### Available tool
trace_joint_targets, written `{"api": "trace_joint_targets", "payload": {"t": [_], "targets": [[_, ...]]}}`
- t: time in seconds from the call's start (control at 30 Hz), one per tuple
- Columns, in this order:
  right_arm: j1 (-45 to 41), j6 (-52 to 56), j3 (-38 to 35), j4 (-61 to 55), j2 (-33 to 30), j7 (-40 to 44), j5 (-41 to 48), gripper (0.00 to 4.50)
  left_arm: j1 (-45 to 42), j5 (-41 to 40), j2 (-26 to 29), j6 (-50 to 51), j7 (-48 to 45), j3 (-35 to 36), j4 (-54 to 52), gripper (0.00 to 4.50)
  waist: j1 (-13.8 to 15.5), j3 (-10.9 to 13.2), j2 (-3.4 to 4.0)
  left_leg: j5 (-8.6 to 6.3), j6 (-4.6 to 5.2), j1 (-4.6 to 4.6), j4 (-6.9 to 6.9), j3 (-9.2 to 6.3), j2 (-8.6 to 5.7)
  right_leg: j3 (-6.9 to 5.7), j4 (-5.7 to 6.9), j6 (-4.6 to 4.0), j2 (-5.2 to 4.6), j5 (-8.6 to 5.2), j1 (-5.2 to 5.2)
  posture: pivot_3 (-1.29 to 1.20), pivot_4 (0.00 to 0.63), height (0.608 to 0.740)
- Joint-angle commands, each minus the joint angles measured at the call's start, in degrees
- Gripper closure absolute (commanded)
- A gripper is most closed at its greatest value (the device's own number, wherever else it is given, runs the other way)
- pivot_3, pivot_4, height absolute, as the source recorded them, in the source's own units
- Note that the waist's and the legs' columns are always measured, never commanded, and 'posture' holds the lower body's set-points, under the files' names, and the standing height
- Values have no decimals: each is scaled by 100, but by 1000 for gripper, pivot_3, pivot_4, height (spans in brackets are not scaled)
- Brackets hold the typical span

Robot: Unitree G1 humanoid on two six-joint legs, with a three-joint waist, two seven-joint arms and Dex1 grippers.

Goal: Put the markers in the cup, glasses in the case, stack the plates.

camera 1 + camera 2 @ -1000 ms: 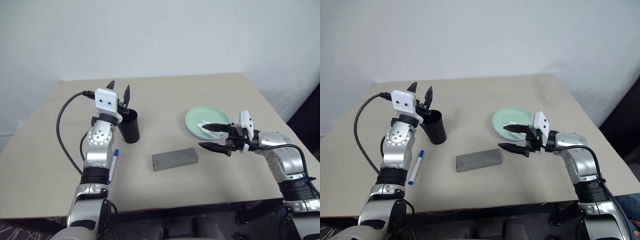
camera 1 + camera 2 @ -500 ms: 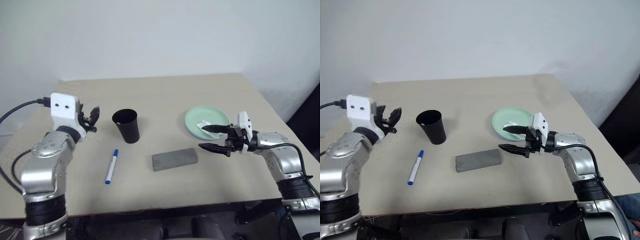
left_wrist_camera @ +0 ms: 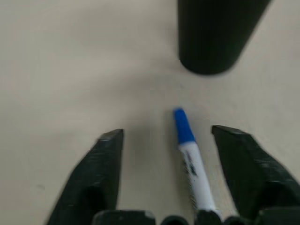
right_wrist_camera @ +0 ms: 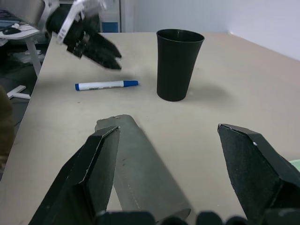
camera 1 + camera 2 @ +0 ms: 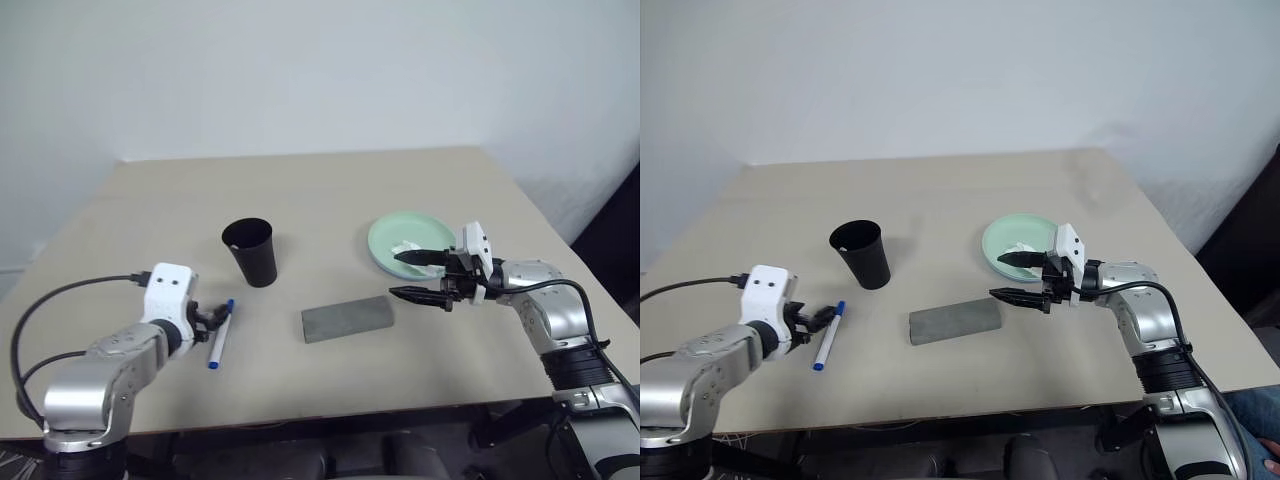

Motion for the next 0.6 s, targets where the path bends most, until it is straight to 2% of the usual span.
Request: {"api": "trace_joint_targets", "payload": {"t": [0.03, 0.33, 0.43, 0.6], "targets": [[-72, -98, -101, -170, 6, -10, 31, 880, -79, 105, -183, 23, 158, -134, 46, 531, 0, 0, 0, 0, 0, 1, 0, 1, 0, 0, 0, 0, 0, 0, 0, 0, 0, 740], [53, -76, -164, -289, -46, -119, 19, 880, -172, 328, -423, -25, 385, -260, 571, 531, -2, 0, 2, -3, -7, 2, -1, 1, 13, 0, 0, 0, 14, 0, -1, 0, 0, 740], [86, -78, -167, -316, -58, -149, 12, 880, -167, 357, -414, -102, 359, -277, 647, 1015, -2, -2, 5, -3, -10, 5, -1, 3, 16, 1, 1, -1, 17, 0, 0, 0, 0, 740], [105, -65, -166, -366, -60, -191, 13, 880, -172, 379, -412, -162, 311, -301, 703, 2753, -1, -2, 5, -4, -20, 7, 0, 9, 37, 3, 0, -1, 38, -1, 1, 0, 0, 740]]}}
